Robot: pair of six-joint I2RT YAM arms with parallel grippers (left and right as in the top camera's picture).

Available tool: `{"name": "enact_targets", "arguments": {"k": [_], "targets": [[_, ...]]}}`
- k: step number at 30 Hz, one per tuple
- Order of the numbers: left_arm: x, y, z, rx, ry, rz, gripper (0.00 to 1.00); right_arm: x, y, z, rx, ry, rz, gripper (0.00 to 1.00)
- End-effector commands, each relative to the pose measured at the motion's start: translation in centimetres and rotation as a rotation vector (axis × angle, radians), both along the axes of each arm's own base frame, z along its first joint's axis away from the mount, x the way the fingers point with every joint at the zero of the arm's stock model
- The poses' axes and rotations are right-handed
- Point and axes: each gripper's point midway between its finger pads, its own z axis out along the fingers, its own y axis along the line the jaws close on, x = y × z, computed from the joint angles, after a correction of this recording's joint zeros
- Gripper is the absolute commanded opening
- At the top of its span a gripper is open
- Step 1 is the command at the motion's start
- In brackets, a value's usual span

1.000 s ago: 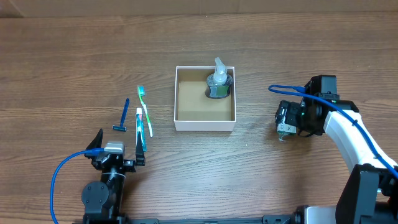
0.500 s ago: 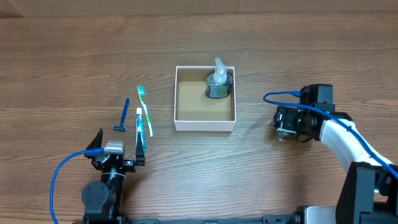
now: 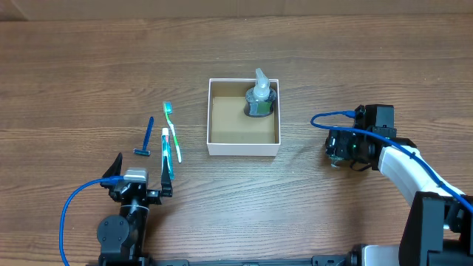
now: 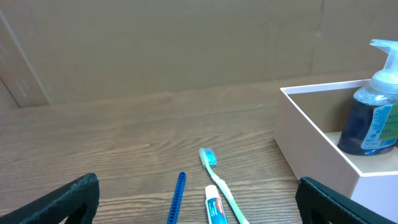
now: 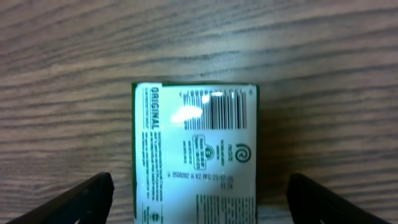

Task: Pack container
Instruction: 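Move the right gripper to the green soap bar and grasp it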

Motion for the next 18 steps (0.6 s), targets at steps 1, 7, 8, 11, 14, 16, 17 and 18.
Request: {"name": "enact_targets", "arguments": {"k": [1, 7, 8, 11, 14, 16, 17, 18], "targets": [[0.0, 0.3, 0.0, 0.001, -0.005, 0.013, 1.0, 0.5, 0.0, 0.1, -0.009, -0.027, 0.021, 0.92], [0.0, 0.3, 0.0, 0.001, -0.005, 0.013, 1.0, 1.1, 0.0, 0.1, -0.017, -0.051, 0.032, 0.92], [0.0, 0.3, 0.0, 0.001, -0.005, 0.013, 1.0, 1.1, 0.0, 0.0, -0.017, -0.049, 0.035, 0.92], [0.0, 0.3, 0.0, 0.001, -0.005, 0.013, 1.0, 1.1, 0.0, -0.4, -0.017, -0.041, 0.035, 0.91], [0.0, 0.3, 0.0, 0.001, -0.005, 0.013, 1.0, 1.0, 0.0, -1.0, -0.015, -0.025, 0.035, 0.91], [0.0, 0.3, 0.0, 0.001, -0.005, 0.013, 1.0, 0.9, 0.0, -1.6, -0.014, -0.012, 0.035, 0.91], [0.0, 0.3, 0.0, 0.001, -0.005, 0.013, 1.0, 0.9, -0.1, -1.8, -0.017, -0.009, 0.034, 0.91], [0.0, 0.3, 0.0, 0.001, -0.005, 0.013, 1.0, 0.9, -0.2, -1.8, -0.021, -0.007, 0.032, 0.91]]}}
